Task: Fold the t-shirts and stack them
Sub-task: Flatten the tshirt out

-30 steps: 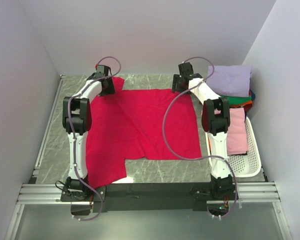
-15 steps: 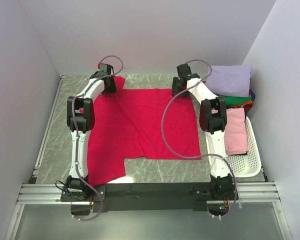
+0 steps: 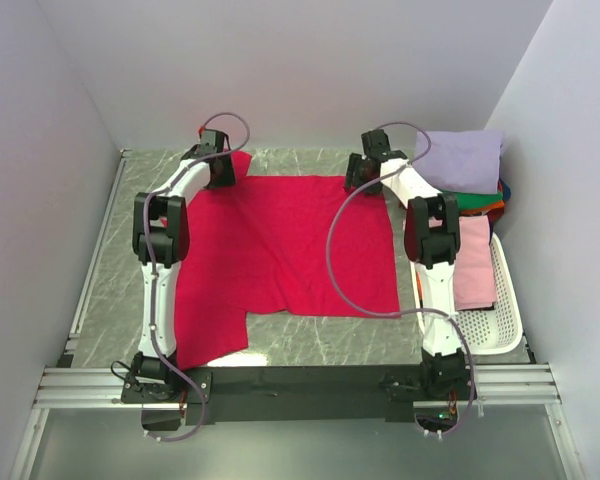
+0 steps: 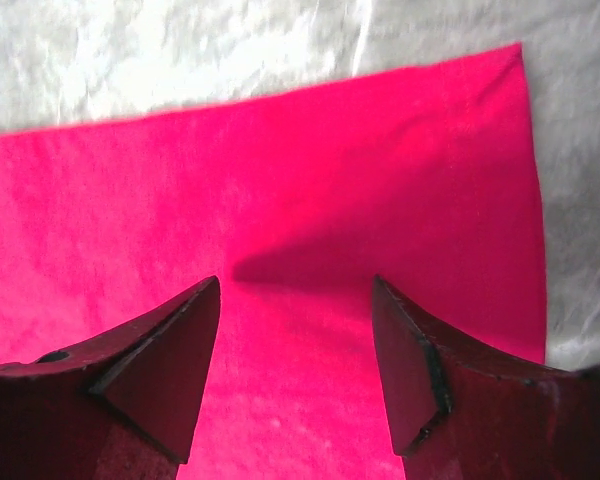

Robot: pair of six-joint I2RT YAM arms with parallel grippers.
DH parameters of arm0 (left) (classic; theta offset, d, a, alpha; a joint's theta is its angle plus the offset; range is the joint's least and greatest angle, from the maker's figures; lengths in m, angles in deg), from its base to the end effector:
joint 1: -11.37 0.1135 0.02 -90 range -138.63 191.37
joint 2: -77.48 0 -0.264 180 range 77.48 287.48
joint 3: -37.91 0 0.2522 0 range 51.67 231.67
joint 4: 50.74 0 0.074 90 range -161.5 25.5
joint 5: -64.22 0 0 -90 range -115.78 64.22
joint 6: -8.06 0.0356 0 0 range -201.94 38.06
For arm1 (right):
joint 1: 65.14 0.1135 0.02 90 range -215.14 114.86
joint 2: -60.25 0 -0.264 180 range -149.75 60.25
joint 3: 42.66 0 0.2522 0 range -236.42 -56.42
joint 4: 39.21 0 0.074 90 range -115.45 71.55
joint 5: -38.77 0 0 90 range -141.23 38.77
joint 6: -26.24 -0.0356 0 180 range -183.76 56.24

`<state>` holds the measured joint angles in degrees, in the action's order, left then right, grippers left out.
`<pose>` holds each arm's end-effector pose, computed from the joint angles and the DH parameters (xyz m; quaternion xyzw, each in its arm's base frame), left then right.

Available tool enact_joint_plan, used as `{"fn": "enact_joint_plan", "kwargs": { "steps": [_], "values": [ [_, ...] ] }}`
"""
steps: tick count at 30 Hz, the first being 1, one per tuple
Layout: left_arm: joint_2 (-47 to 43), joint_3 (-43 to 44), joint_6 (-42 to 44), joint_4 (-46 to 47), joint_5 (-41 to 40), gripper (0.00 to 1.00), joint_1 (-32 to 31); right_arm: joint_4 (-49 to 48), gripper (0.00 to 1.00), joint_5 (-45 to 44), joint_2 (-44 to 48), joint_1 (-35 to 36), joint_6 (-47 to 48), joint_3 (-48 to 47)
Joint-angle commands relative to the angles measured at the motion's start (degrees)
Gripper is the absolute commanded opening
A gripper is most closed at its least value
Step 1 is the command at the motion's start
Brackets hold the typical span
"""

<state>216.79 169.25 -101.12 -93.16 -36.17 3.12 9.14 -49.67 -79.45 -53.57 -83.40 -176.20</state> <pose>0.5348 -0.0711 0.1667 -0.1198 0.9298 0.0028 0.3480 0.5246 0.1084 0.1680 0.0629 0.9503 0.0945 0.2900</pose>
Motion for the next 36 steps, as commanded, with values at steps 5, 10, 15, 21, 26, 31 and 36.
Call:
{"fn": "enact_joint_plan", "kwargs": {
  "steps": [5,10,15,21,26,31,36],
  "values": [
    [-16.9,-8.5,0.6,5.4,-3.0,0.66,-2.8,-10.1,0.71,2.6,14.3,-0.3,1.0,16.6],
    [-26.9,-16.1,-1.3,9.3,-6.8,0.71,-4.3,-16.3,0.72,0.9,28.1,0.1,0.7,27.7],
    [-36.1,-30.0,-4.2,14.1,-8.9,0.73,-5.4,-19.3,0.72,-0.4,37.7,1.6,0.5,39.7],
    [-34.8,-32.7,-3.8,14.6,-8.9,0.74,-4.4,-19.3,0.72,-1.5,39.2,1.6,0.4,42.9],
    [-28.9,-27.0,-2.1,16.5,-8.1,0.75,-4.2,-20.4,0.72,-0.7,38.7,1.6,0.0,43.1],
    [-20.4,-19.0,-1.2,17.3,-6.0,0.75,-4.2,-20.8,0.73,0.8,36.2,1.6,-0.1,41.4],
    [-15.4,-15.0,-1.3,18.6,-1.0,0.75,-4.1,-19.7,0.72,1.8,29.7,1.7,0.0,36.0]
  ]
}}
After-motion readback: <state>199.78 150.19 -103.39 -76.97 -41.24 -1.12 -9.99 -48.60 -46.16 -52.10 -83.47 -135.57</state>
